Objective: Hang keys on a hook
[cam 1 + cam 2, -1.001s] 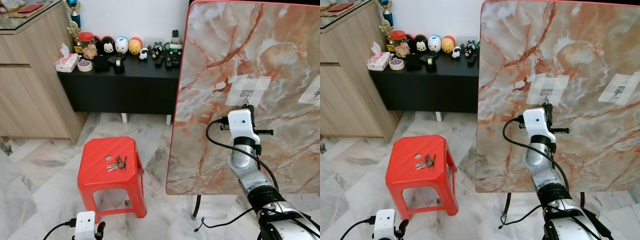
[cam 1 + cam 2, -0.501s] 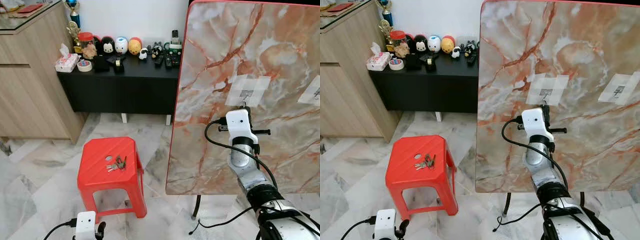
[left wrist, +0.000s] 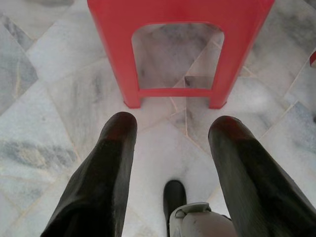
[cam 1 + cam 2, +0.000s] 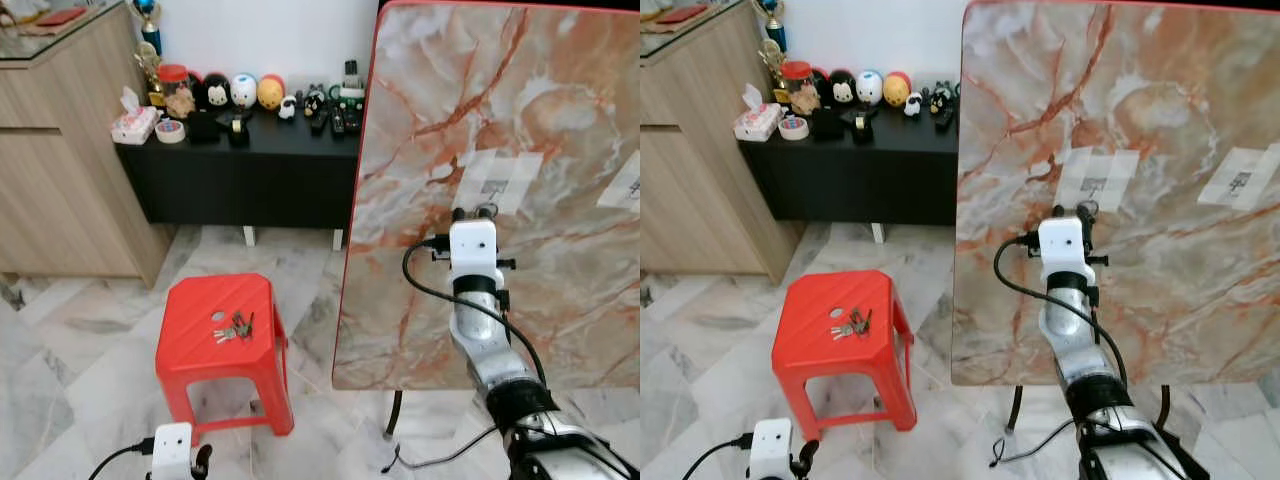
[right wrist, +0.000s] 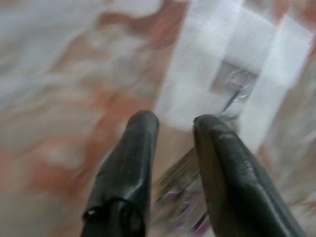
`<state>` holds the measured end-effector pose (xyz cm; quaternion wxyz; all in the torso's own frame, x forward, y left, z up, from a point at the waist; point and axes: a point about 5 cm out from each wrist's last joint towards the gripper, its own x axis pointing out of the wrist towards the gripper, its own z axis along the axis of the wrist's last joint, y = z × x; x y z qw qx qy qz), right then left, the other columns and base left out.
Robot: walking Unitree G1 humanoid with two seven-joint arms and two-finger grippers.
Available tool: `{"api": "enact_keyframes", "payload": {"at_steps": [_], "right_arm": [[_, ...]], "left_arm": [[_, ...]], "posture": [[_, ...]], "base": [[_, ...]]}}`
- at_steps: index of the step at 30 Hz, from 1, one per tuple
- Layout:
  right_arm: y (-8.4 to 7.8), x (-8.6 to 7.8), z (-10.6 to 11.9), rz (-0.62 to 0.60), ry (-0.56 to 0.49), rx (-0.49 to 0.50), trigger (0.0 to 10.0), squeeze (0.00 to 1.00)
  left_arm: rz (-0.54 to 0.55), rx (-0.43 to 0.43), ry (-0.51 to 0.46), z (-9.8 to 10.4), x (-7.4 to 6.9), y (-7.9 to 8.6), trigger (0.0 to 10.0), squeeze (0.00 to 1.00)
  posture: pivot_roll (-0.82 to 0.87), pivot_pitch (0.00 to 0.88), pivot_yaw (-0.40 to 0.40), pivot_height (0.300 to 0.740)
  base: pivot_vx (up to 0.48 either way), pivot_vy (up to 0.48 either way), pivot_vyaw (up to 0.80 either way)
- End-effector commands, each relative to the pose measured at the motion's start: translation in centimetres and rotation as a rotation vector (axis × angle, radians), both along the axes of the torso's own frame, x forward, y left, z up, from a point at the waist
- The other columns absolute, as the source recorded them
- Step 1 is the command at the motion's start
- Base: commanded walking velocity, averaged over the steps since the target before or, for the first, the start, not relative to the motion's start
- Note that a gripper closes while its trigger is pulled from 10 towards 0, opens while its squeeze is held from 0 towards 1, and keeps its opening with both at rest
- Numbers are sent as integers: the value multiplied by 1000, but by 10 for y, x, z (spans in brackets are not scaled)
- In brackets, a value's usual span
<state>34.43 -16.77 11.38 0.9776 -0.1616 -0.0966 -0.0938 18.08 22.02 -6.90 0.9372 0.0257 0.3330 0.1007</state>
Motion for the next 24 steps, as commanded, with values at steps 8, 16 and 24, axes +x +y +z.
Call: {"api": "enact_keyframes", "payload": {"at_steps": [8,16,24], "right_arm": [[9,-38,-84,144,412,428,10000,0],[-20,-102,-157,-102,752,592,10000,0],[-29,-163,-197,-158,1061,497,10000,0]], "left_arm": [[-10,5,30,-3,-3,-1,10000,0],[-5,7,32,-3,-4,1,10000,0],[-7,7,43,-3,-6,5,10000,0]], "posture": [[-9,30,-76,722],[-2,23,-71,722],[20,1,-54,722]], "base": [[0,0,0],[0,0,0],[0,0,0]]}}
